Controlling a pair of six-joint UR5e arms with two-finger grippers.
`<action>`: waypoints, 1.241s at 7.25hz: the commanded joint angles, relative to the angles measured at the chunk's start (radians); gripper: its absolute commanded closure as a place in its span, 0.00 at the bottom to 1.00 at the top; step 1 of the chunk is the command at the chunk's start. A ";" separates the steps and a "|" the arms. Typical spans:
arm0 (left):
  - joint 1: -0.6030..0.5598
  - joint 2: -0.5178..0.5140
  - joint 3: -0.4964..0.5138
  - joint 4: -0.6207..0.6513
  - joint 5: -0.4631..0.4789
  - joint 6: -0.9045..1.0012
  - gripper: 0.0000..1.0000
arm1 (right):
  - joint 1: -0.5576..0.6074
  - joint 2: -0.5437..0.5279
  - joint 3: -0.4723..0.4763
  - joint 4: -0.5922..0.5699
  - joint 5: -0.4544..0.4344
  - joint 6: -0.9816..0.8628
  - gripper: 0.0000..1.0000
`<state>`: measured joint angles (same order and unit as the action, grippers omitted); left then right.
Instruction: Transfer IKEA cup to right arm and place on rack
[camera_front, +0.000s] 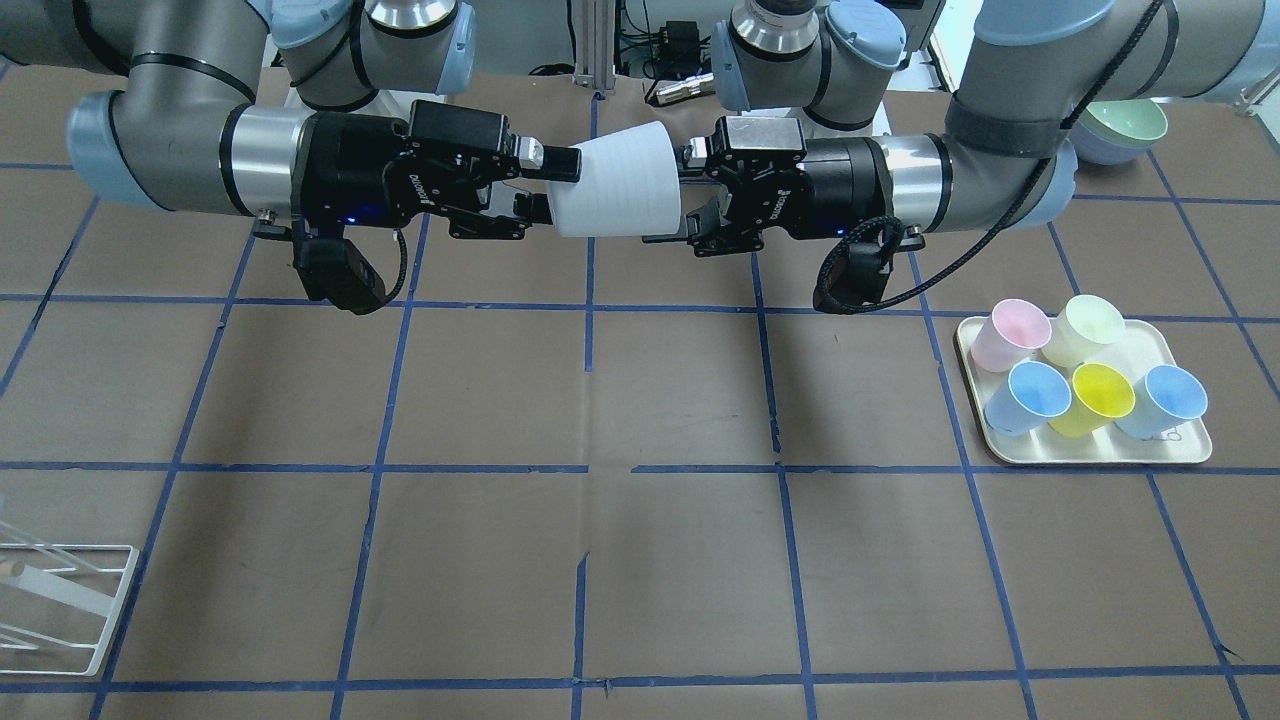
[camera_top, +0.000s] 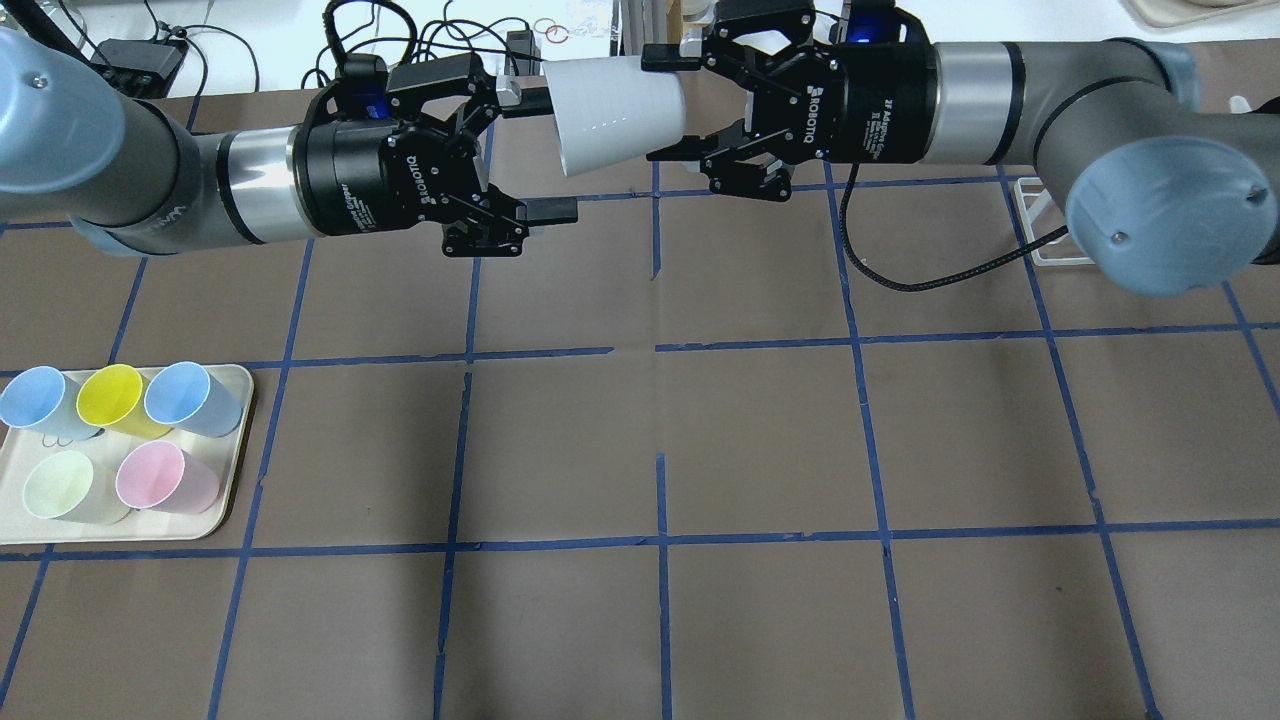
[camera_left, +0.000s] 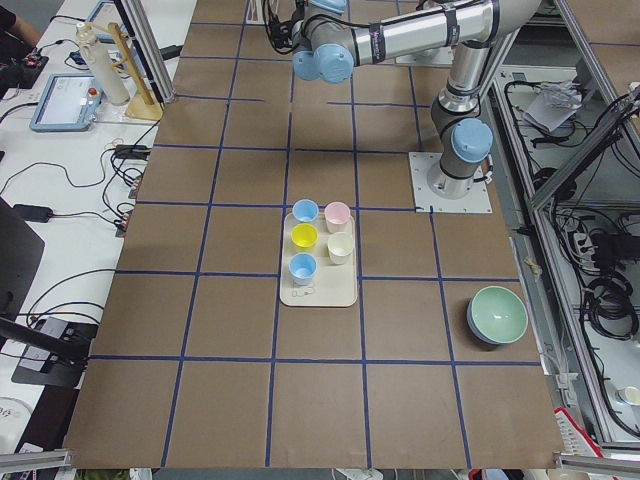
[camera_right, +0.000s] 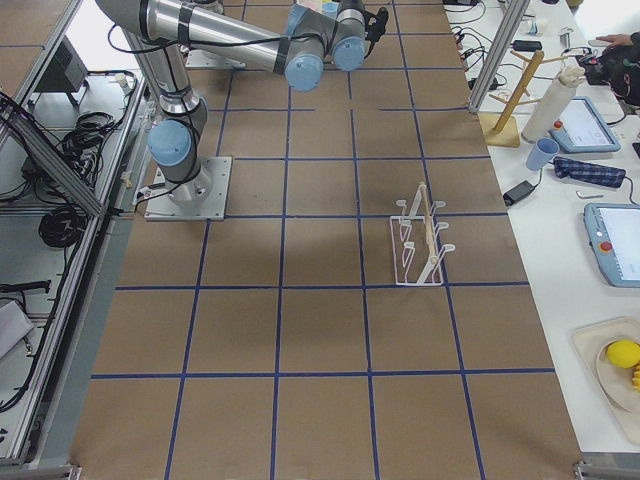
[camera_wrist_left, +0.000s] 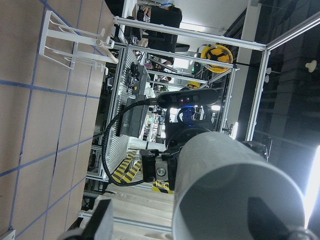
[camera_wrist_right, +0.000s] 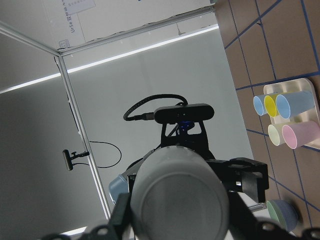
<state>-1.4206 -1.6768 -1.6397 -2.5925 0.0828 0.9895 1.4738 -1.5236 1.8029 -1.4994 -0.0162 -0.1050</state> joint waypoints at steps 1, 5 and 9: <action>0.006 -0.001 0.055 0.011 0.043 -0.101 0.00 | -0.070 -0.001 -0.011 -0.002 -0.005 0.001 1.00; 0.055 0.005 0.138 0.438 0.648 -0.423 0.00 | -0.208 -0.004 -0.045 -0.002 -0.158 0.001 1.00; -0.070 0.101 0.120 0.751 1.195 -0.893 0.00 | -0.224 -0.010 -0.169 0.001 -0.757 0.001 1.00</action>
<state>-1.4417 -1.6115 -1.5074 -1.9117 1.1193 0.2219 1.2514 -1.5313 1.6647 -1.4993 -0.5917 -0.1040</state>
